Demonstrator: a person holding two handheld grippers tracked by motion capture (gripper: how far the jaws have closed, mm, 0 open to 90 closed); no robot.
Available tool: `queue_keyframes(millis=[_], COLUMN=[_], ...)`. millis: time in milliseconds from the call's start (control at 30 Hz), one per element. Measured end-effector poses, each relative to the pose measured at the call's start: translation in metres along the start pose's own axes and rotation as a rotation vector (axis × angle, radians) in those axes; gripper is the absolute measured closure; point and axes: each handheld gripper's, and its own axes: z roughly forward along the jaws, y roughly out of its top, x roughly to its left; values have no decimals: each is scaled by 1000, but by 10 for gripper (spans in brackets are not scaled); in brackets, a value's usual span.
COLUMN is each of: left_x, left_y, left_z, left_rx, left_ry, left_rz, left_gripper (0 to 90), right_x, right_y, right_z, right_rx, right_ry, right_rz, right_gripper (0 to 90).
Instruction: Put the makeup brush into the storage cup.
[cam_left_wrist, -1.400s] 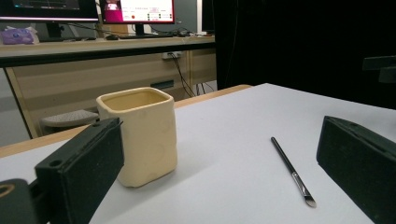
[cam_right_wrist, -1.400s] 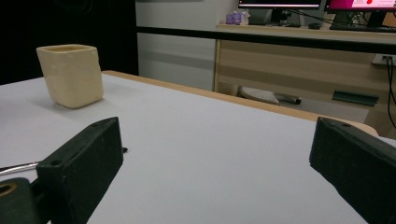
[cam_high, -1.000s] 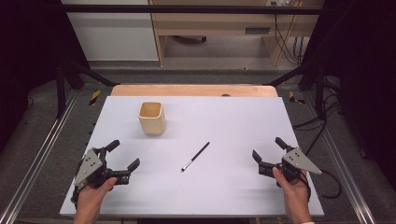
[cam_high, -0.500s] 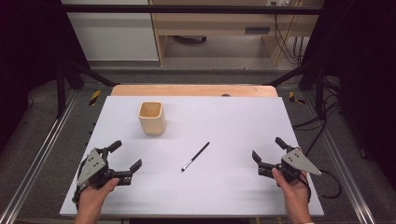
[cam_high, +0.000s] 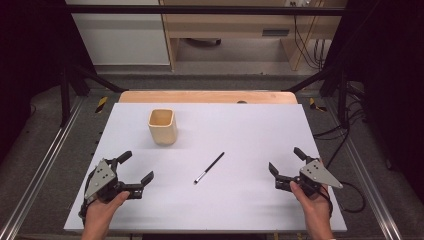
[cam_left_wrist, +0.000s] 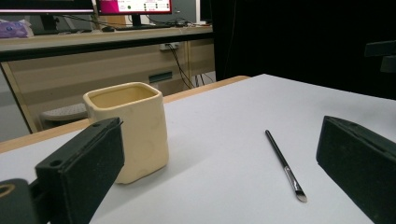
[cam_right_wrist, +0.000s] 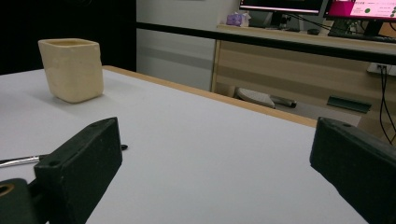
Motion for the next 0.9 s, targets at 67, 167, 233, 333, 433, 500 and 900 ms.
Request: queue_keyframes(millis=[67, 167, 233, 333, 433, 500, 900], left_x=[-1, -4, -6, -10, -13, -15, -30], left_y=[1, 3, 3, 4, 5, 5, 8], left_z=[1, 3, 4, 7, 9, 11, 24], left_rx=[5, 11, 17, 24, 38, 50, 99], left_ry=[2, -2, -7, -14, -19, -25, -54], left_rz=[1, 6, 12, 20, 31, 42, 74], left_gripper=[9, 10, 10, 10, 10, 10, 12], right_x=[1, 3, 5, 8, 9, 10, 15], right_y=[0, 0, 1, 2, 3, 4, 6], right_z=[0, 1, 1, 1, 1, 0, 0], right_rx=[3, 9, 16, 16, 19, 20, 43], right_ry=[2, 6, 11, 24, 31, 33, 46], right_rz=[-8, -21, -31, -47, -55, -59, -92], right_gripper=[26, 26, 25, 25, 25, 25, 24])
